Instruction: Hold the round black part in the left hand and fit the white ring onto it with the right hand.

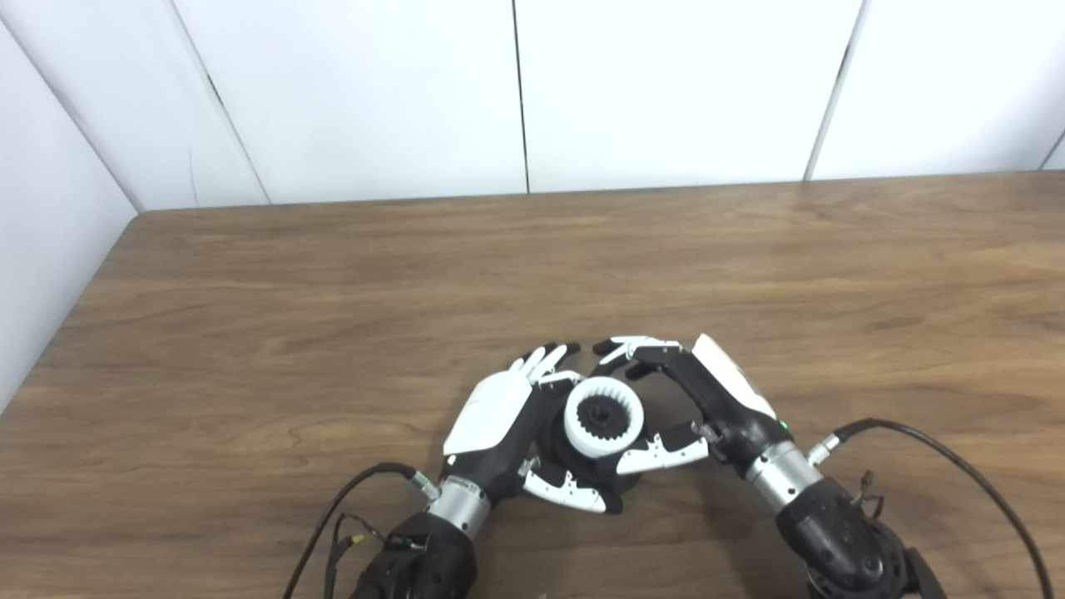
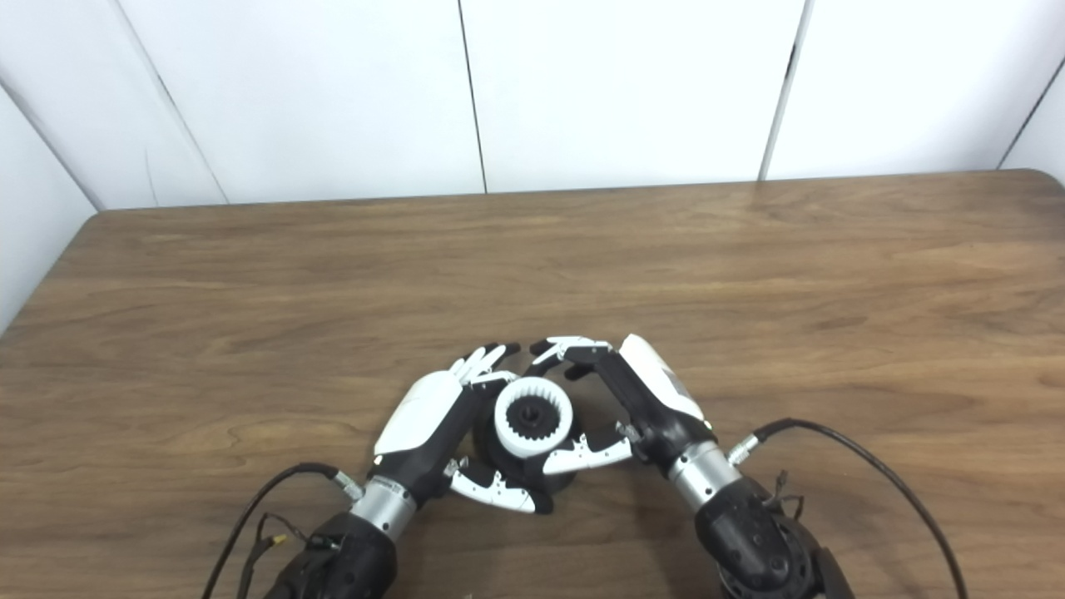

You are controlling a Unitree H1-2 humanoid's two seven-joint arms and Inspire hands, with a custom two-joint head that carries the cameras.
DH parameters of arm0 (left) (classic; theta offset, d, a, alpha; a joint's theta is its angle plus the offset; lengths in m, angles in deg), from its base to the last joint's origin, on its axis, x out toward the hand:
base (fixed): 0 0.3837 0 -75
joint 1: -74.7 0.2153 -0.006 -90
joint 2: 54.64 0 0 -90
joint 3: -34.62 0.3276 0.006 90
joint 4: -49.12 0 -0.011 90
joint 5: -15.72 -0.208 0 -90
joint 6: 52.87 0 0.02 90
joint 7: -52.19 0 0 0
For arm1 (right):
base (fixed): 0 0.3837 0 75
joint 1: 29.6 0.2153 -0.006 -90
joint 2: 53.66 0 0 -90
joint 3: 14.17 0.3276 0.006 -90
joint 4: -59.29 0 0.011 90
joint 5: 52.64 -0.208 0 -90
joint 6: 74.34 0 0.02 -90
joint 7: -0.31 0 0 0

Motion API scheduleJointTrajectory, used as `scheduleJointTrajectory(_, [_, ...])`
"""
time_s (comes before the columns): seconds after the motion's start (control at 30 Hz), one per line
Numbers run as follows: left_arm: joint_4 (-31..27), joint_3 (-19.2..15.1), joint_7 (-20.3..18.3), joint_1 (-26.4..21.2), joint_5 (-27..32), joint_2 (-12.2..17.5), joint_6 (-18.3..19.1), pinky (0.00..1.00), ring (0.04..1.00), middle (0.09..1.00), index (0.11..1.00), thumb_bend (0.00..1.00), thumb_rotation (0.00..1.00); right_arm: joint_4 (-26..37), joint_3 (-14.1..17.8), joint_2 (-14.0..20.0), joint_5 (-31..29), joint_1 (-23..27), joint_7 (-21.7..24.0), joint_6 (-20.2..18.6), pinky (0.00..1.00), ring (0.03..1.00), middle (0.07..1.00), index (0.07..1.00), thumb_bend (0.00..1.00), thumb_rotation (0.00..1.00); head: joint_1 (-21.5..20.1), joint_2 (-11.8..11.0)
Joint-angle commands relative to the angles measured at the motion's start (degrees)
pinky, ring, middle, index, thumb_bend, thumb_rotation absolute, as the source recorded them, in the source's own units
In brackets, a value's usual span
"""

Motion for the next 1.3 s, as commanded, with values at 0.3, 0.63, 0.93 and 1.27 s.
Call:
scheduleJointTrajectory(0.3, [-1.3, -1.0, -1.0, 0.0, -0.4, 1.1, 0.0, 1.00, 1.000, 0.971, 0.589, 1.00, 0.24, -0.2, 2.2, -0.2, -0.6, -1.8, -2.1, 0.7, 0.72, 0.818, 0.794, 0.484, 0.52, 0.14, -0.2, 0.5])
scheduleJointTrajectory(0.63, [-1.4, -1.2, -1.3, -0.1, -0.5, 1.2, -0.3, 1.00, 1.000, 0.970, 0.588, 1.00, 0.25, 0.1, 2.1, 0.1, 0.2, -1.6, -1.3, -0.3, 0.72, 0.818, 0.811, 0.491, 0.52, 0.15, -0.3, 0.6])
scheduleJointTrajectory(0.93, [-1.3, -1.3, -1.5, -0.2, -0.4, 1.0, -0.2, 1.00, 1.000, 0.971, 0.589, 1.00, 0.25, 1.4, -0.1, 3.1, 3.4, -0.2, 2.5, -2.7, 0.71, 0.845, 0.900, 0.839, 0.98, 0.40, -0.5, 0.7])
scheduleJointTrajectory(1.27, [-1.2, -1.3, -1.4, -0.3, -0.5, 1.0, -0.4, 1.00, 1.000, 0.970, 0.588, 1.00, 0.25, 2.4, -1.3, 4.8, 3.8, 1.3, 6.9, -5.7, 0.75, 0.900, 0.970, 0.974, 1.00, 0.47, -0.5, 0.8])
